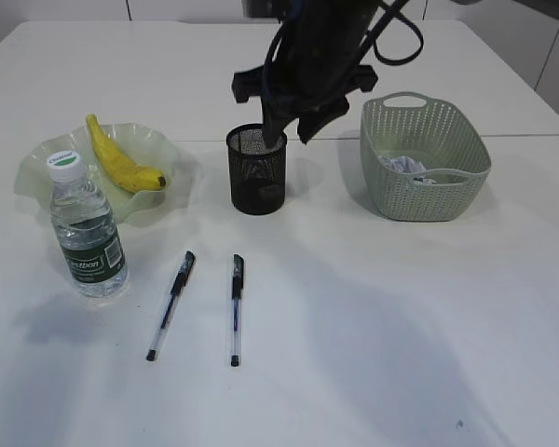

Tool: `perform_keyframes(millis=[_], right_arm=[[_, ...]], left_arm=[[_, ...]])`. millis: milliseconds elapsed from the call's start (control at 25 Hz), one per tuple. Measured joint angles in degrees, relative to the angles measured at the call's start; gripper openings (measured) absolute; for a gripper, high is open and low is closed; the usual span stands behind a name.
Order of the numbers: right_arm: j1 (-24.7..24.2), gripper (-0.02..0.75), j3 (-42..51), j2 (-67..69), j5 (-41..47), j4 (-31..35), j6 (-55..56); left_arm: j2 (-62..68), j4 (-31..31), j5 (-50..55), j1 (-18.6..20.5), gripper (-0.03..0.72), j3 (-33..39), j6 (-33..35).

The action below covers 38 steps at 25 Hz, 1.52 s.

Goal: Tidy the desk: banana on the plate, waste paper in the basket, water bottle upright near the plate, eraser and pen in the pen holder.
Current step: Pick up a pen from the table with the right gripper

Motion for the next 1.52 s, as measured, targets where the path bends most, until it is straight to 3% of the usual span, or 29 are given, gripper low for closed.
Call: perform_keyframes(millis=[200, 520, 1520], right_arm=[[4.2, 0.359, 11.5, -3.3, 0.0, 0.8, 0.0], [11.9, 0.359, 19.2, -3.6, -0.4, -1.3, 3.4], [12.1, 0.359, 20.4, 2.3, -3.5, -0.4, 16.5]], left_arm=[[0.0, 0.0, 0.1, 0.0, 0.469, 0.0, 0.0], [0.0, -0.2, 1.1, 0.0, 0.468, 0.0, 0.0], [0.0, -3.2, 2.6, 0.0, 0.464, 0.0, 0.0]])
